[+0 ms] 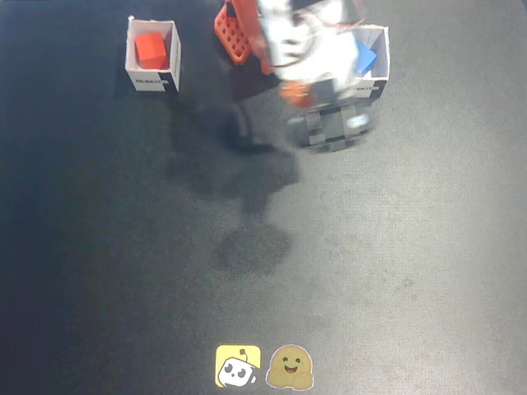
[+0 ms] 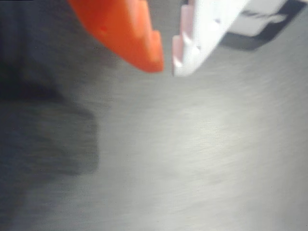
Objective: Put the red cube in the right box and the blue cube in the left box.
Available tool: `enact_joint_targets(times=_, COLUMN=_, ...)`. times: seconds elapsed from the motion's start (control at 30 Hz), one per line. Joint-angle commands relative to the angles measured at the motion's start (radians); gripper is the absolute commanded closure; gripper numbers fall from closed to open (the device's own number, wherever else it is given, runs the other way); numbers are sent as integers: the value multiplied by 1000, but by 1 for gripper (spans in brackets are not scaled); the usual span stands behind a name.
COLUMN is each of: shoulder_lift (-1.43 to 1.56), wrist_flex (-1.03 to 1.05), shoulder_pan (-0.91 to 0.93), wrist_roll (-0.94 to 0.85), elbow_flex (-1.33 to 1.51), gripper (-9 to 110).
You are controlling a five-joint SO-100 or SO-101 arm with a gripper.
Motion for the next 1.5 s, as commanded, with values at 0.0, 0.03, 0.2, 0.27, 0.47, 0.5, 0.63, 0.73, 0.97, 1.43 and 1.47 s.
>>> enact_joint_targets(times=0.0, shoulder_lift=34, wrist_flex=21, shoulder_pan=121, wrist_roll=-41, elbow_flex=-9, gripper=101)
enact_joint_targets(times=0.03, shoulder_lift=38, wrist_flex=25, shoulder_pan=156, wrist_roll=-58, elbow_flex=-8, gripper=101)
enact_joint_targets(times=0.2, shoulder_lift=71, wrist_flex=54, shoulder_pan=268, wrist_roll=-94, elbow_flex=0, gripper=101)
enact_joint_targets(times=0.27, shoulder_lift=117, wrist_flex=80, shoulder_pan=301, wrist_roll=-94, elbow_flex=18, gripper=101)
enact_joint_targets(times=0.47, shoulder_lift=311, wrist_flex=117, shoulder_pan=370, wrist_roll=-130, elbow_flex=114, gripper=101)
enact_joint_targets(times=0.5, shoulder_lift=316, wrist_flex=117, shoulder_pan=377, wrist_roll=-138, elbow_flex=118, gripper=101)
enact_joint_targets(times=0.63, shoulder_lift=327, wrist_flex=129, shoulder_pan=388, wrist_roll=-149, elbow_flex=124, gripper=101)
enact_joint_targets(times=0.73, shoulder_lift=334, wrist_flex=123, shoulder_pan=402, wrist_roll=-156, elbow_flex=132, gripper=101)
enact_joint_targets(times=0.97, shoulder_lift=362, wrist_flex=14, shoulder_pan=420, wrist_roll=-204, elbow_flex=241, gripper=101)
enact_joint_targets(times=1.43, shoulder_lift=561, wrist_flex=-156, shoulder_pan=327, wrist_roll=-298, elbow_flex=528, gripper=101)
enact_joint_targets(times=1.47, shoulder_lift=538, wrist_flex=-169, shoulder_pan=319, wrist_roll=-296, elbow_flex=528, gripper=101)
